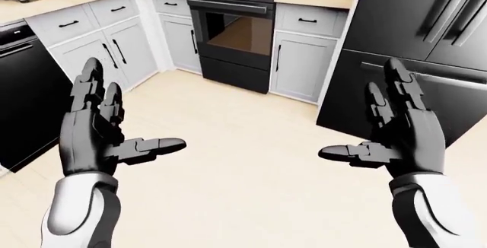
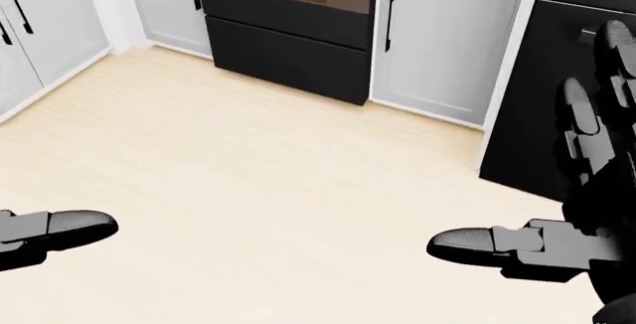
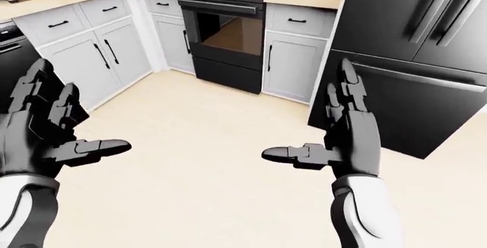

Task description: Navigate to the stove.

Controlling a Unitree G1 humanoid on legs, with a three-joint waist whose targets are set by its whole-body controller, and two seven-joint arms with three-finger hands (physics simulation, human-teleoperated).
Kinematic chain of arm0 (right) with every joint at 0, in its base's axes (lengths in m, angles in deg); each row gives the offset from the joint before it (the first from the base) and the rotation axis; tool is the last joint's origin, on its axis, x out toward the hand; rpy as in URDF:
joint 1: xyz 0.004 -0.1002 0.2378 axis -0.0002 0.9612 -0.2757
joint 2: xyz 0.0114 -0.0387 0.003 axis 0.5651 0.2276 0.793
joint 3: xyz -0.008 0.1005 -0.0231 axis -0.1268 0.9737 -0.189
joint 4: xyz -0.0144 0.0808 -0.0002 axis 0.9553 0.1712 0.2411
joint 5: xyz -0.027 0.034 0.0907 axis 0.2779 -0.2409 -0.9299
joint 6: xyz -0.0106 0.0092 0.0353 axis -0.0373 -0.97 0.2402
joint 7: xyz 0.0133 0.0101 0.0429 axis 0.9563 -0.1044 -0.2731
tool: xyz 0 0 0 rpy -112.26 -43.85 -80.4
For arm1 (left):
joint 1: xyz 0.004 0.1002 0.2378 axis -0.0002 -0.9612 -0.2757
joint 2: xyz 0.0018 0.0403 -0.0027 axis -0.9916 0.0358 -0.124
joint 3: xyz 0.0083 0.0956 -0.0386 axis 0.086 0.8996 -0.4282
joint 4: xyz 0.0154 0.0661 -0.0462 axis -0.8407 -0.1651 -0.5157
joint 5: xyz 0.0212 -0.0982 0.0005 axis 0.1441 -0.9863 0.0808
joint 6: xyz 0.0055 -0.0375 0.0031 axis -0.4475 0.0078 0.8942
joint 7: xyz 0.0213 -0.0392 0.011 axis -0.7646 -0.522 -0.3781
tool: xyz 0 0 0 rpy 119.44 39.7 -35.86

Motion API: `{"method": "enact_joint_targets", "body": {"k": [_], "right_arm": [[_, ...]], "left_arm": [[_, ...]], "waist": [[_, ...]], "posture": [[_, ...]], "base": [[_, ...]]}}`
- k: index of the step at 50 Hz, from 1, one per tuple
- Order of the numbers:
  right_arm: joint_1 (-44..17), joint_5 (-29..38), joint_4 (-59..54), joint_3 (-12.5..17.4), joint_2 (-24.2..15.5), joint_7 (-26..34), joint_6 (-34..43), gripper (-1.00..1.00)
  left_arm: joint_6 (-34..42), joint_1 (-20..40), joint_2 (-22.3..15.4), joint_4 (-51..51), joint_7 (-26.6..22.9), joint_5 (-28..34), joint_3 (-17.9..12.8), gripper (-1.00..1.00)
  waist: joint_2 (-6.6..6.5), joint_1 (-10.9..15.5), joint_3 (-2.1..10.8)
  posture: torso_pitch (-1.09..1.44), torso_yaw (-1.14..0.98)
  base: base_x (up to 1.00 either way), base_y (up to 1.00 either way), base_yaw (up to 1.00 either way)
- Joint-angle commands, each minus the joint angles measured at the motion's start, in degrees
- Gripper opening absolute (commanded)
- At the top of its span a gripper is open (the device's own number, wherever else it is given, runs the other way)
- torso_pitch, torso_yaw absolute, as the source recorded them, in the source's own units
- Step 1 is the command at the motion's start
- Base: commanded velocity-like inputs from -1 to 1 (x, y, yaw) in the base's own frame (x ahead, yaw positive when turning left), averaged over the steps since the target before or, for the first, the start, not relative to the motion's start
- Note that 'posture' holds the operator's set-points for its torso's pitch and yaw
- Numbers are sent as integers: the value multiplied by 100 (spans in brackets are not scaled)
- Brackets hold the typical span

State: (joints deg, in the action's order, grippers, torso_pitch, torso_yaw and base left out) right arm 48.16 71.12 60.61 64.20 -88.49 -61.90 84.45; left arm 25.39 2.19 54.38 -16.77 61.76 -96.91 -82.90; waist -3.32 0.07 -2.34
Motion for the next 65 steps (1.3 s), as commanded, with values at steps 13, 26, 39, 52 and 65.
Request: {"method": "enact_joint_targets", "body": {"k": [13, 26, 39, 52, 65], "right_arm": [[-116, 46, 87, 91, -68, 26, -191, 100], [-81, 66, 72, 69, -56, 32, -241, 100], [-48, 98, 51, 60, -31, 47, -289, 100], [-93, 94, 38, 71, -48, 53, -266, 100], [-94, 97, 67, 60, -54, 41, -237, 100]], "left_arm": [[-142, 130, -29, 152, -27, 44, 52, 100], [-136, 124, -27, 158, -19, 48, 46, 100], [-187, 93, -22, 154, -36, 71, 43, 100], [-212, 115, -18, 111, -39, 87, 66, 100], [-214, 115, -18, 97, -44, 83, 64, 100]], "waist": [[563, 22, 109], [-49, 11, 102], [585, 20, 111], [-85, -6, 88], [620, 39, 87]], "posture": [[0, 0], [0, 0], [0, 0], [0, 0], [0, 0]], "base": [[18, 0, 0], [18, 0, 0], [18, 0, 0], [18, 0, 0], [18, 0, 0]]}}
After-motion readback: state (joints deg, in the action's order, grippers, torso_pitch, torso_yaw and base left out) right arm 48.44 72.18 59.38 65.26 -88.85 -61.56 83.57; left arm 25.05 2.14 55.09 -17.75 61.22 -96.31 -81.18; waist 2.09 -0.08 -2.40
